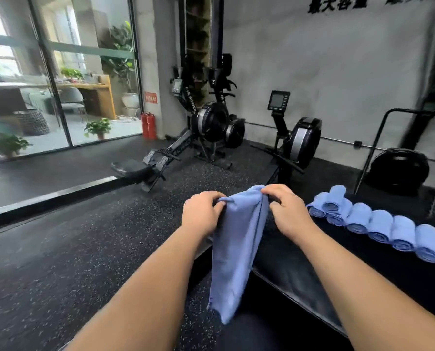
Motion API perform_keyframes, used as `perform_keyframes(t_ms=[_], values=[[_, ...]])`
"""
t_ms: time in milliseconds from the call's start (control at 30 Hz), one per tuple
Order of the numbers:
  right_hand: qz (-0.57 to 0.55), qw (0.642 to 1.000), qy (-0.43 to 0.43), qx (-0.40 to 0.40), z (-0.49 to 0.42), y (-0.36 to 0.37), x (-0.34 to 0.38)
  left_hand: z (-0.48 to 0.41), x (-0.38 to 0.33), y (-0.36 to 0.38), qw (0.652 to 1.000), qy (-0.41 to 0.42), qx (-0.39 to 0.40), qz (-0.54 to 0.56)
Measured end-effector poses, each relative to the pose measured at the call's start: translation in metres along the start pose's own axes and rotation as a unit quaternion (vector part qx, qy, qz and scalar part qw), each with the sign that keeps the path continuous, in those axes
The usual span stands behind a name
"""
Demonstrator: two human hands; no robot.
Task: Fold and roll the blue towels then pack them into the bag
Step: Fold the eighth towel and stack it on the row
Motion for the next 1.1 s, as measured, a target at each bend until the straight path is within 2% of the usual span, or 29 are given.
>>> perform_keyframes(t_ms=[167, 333, 433, 500, 533, 600, 633, 667, 700, 733, 767, 833, 900, 1033, 1100], values=[[-0.025, 0.99, 0.035, -0.132, 0.017, -0.114, -0.022, -0.035, -0.112, 0.009, 0.994, 0.103, -0.024, 0.041], [0.016, 0.953, 0.033, -0.302, 0.045, -0.223, -0.047, -0.048, -0.223, 0.035, 0.976, 0.19, -0.04, 0.102], [0.058, 0.933, 0.061, -0.349, 0.08, -0.255, -0.072, -0.027, -0.261, 0.07, 0.97, 0.195, 0.008, 0.143], [0.09, 0.937, 0.096, -0.324, 0.109, -0.25, -0.101, -0.004, -0.261, 0.114, 0.972, 0.181, 0.093, 0.119], [0.112, 0.943, 0.134, -0.283, 0.126, -0.24, -0.123, 0.013, -0.257, 0.139, 0.968, 0.178, 0.153, 0.09], [0.188, 0.95, 0.208, -0.138, 0.16, -0.207, -0.165, 0.052, -0.236, 0.188, 0.937, 0.182, 0.298, 0.001], [0.23, 0.945, 0.23, -0.042, 0.182, -0.187, -0.186, 0.077, -0.226, 0.213, 0.903, 0.196, 0.379, -0.049], [0.263, 0.933, 0.24, 0.053, 0.202, -0.166, -0.2, 0.099, -0.215, 0.231, 0.87, 0.206, 0.44, -0.085], [0.28, 0.919, 0.249, 0.124, 0.222, -0.149, -0.215, 0.117, -0.204, 0.248, 0.852, 0.212, 0.466, -0.108], [0.282, 0.914, 0.253, 0.146, 0.237, -0.138, -0.222, 0.128, -0.196, 0.259, 0.855, 0.216, 0.457, -0.115], [0.273, 0.919, 0.257, 0.125, 0.246, -0.133, -0.227, 0.133, -0.193, 0.265, 0.872, 0.217, 0.422, -0.117], [0.255, 0.928, 0.269, 0.035, 0.251, -0.132, -0.237, 0.13, -0.189, 0.278, 0.904, 0.226, 0.345, -0.113], [0.246, 0.93, 0.271, -0.015, 0.246, -0.133, -0.241, 0.127, -0.191, 0.285, 0.914, 0.239, 0.312, -0.097], [0.275, 0.929, 0.237, 0.071, 0.243, -0.112, -0.253, 0.131, -0.184, 0.307, 0.893, 0.25, 0.363, -0.093], [0.336, 0.913, 0.225, 0.05, 0.247, -0.106, -0.254, 0.133, -0.18, 0.31, 0.895, 0.259, 0.346, -0.11]])
Point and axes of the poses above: each hand's wrist, its own z-axis away from the middle knuckle, its own y-axis out of the palm, x = y × z, the point moved 4 cm from there along -z, towards the middle knuckle, and after that the axes turned 8 degrees about z, right-handed, at the moved point
